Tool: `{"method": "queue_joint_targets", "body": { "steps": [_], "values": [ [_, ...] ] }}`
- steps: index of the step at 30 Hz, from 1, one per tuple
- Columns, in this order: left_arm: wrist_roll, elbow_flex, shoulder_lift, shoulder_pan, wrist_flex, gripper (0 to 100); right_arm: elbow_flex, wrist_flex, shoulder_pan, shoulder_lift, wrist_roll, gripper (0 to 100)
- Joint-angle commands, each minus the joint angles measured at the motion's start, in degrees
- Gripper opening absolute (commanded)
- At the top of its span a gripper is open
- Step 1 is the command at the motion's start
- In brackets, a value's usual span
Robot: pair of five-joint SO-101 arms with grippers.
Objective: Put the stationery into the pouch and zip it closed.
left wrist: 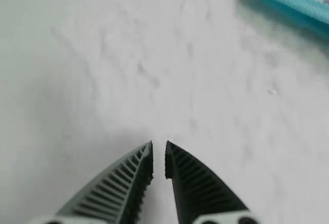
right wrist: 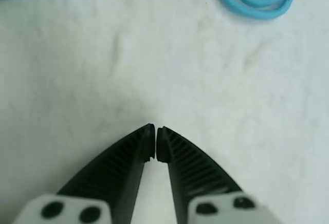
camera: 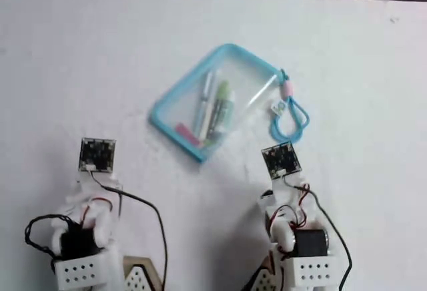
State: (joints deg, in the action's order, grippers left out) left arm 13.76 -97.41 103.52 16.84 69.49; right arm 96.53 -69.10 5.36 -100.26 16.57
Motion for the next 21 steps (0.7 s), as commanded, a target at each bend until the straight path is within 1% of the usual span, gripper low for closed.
{"method": "queue_joint_targets", "body": {
  "steps": [1, 21],
  "values": [
    [0.18, 0.26, 0.48, 0.31, 3.43, 8, 0.44, -0.22, -0.66, 0.22, -0.09, 1.7],
    [0.09, 0.26, 0.48, 0.31, 3.96, 8, 0.44, -0.22, -0.66, 0.22, -0.09, 1.7]
  ]
}}
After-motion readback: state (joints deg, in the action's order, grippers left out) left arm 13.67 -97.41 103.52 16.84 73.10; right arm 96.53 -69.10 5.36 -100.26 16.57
